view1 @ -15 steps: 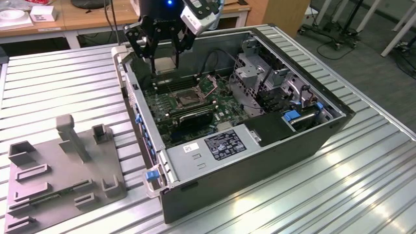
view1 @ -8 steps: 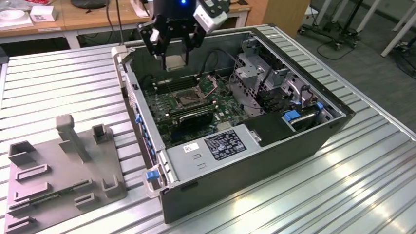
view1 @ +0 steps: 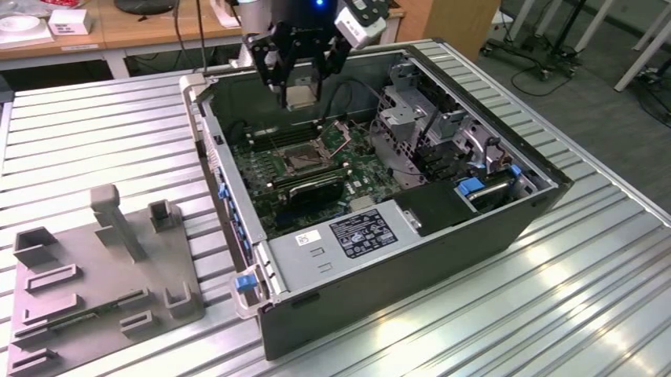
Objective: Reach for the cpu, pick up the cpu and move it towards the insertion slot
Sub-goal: 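Pick up the cpu and move it towards the insertion slot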
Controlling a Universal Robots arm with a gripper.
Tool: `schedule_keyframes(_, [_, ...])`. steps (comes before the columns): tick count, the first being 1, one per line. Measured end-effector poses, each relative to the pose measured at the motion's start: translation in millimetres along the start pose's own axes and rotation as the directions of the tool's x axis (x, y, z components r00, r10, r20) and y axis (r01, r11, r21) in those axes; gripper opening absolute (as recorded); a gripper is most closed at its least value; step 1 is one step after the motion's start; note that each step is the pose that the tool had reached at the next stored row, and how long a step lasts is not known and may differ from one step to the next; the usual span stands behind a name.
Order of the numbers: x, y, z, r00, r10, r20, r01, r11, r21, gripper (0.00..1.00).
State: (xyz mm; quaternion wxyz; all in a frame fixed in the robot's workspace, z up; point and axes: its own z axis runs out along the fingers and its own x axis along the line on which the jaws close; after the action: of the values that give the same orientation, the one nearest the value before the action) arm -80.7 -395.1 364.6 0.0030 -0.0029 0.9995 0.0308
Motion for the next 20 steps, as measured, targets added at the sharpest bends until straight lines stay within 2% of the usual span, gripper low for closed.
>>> schedule_keyframes(1, [-2.7,0.7,0.4,1.0000,0.000,-0.0001,0.000,1.0000,0.0002,0.55])
schedule_keyframes(2, [-16.4,4.3,2.5,1.0000,0.000,0.0000,0.000,1.0000,0.0010,0.55])
schedule_keyframes(14, [-48.8,12.6,7.4,1.0000,0.000,0.0001,0.000,1.0000,0.0026,0.55])
schedule_keyframes(15, [-48.2,12.7,7.4,1.0000,0.000,0.0000,0.000,1.0000,0.0027,0.55])
schedule_keyframes(18, [-37.4,14.8,9.3,1.0000,0.000,0.0000,0.000,1.0000,0.0028,0.55])
schedule_keyframes(20, [-37.1,17.3,10.4,1.0000,0.002,0.0001,-0.002,1.0000,0.0028,0.55])
